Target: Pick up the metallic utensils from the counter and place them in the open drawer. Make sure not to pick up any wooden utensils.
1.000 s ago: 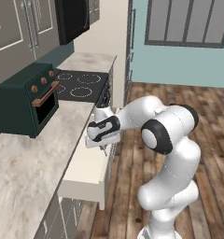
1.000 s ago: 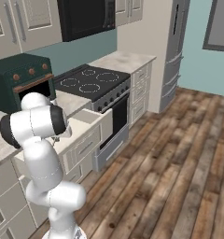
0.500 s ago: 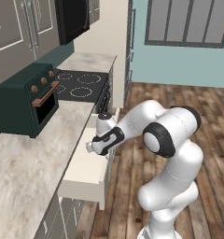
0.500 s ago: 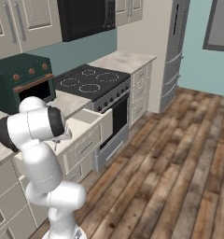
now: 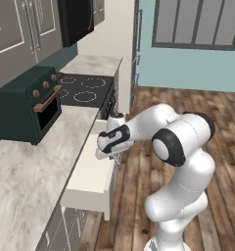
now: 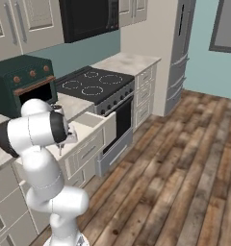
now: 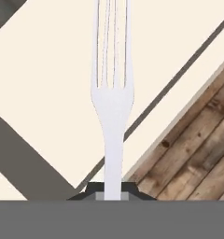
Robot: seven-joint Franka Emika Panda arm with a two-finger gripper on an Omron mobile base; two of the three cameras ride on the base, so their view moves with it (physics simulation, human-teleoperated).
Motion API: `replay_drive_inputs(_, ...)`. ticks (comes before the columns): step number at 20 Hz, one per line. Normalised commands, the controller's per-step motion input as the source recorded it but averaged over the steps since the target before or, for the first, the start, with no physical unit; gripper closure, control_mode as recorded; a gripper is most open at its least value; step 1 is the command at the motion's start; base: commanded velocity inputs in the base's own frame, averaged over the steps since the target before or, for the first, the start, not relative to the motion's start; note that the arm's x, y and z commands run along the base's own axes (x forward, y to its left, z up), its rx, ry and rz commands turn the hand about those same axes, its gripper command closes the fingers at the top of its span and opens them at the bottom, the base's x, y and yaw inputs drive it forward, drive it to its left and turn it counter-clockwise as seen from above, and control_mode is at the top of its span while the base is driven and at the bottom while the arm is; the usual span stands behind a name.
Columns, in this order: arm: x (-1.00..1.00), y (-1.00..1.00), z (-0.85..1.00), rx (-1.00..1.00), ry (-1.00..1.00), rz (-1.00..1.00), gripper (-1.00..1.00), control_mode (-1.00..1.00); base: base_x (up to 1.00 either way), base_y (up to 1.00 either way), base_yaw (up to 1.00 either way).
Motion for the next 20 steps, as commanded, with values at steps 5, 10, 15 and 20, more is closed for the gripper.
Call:
replay_drive_inputs(5, 0.16, 0.0, 0.0, -0.01, 0.15, 0.39, 1.0, -1.0, 0.0, 0.0, 0.0)
replay_drive_inputs(10, 0.17, 0.0, 0.0, 0.0, -0.04, 0.19, 1.0, -1.0, 0.0, 0.0, 0.0)
replay_drive_inputs(15, 0.01, 0.0, -0.25, 0.0, -0.04, 0.05, 1.0, -1.0, 0.0, 0.0, 0.0)
replay_drive_inputs(20, 0.0, 0.01, -0.35, -0.01, 0.0, 0.05, 1.0, -1.0, 0.0, 0.0, 0.0)
